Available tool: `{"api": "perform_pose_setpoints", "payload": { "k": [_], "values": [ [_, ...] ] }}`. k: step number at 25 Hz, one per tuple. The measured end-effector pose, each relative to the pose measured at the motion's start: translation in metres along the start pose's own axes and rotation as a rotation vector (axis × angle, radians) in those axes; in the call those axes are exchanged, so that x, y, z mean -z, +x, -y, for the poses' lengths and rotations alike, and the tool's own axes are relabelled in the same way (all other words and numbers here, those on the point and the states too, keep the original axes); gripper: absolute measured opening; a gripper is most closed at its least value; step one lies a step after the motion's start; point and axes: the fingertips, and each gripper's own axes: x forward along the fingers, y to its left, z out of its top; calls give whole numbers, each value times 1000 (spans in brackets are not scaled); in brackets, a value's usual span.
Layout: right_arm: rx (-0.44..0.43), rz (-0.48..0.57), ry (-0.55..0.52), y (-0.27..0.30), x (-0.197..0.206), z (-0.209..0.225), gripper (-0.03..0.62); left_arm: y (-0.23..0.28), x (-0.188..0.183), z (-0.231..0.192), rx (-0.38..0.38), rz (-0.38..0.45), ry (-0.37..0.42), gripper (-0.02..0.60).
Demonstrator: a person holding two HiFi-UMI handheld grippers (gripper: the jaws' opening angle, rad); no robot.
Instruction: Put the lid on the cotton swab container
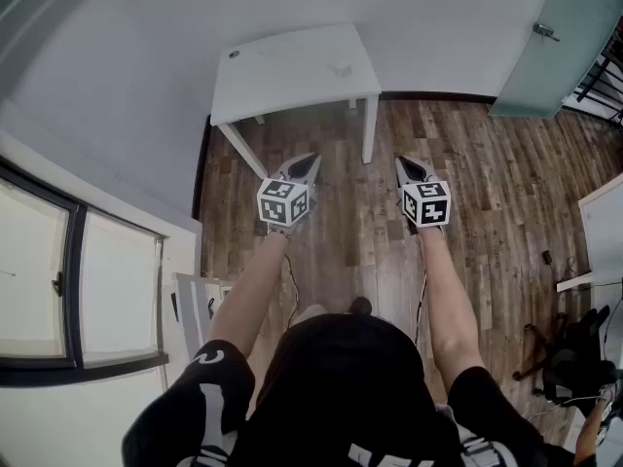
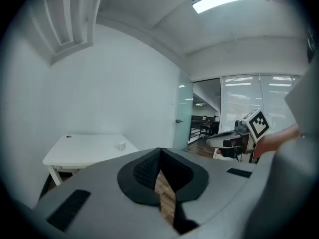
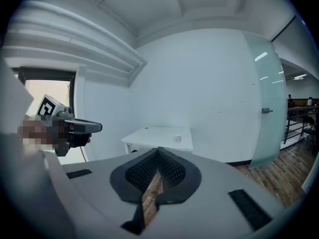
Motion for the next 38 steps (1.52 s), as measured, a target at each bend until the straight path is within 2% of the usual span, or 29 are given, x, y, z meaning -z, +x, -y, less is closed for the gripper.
{"api": "perform_pose_setpoints", "payload": {
  "k": [4, 10, 21, 30, 38],
  "values": [
    [1, -3, -13, -7, 5, -5, 12, -7, 3, 3, -2, 5, 3, 25],
    [16, 16, 34, -16, 10, 1, 12, -10, 5, 12, 3, 8, 9, 25],
    [21, 6, 21, -19, 15, -1, 12, -20, 15, 9, -4, -2, 3, 25],
    [37, -10, 13, 1, 6, 15, 12, 7, 8, -17, 10, -9, -9, 25],
    [47, -42, 10, 49, 3, 31, 12, 43, 8, -54, 19, -29, -18, 25]
  ]
}}
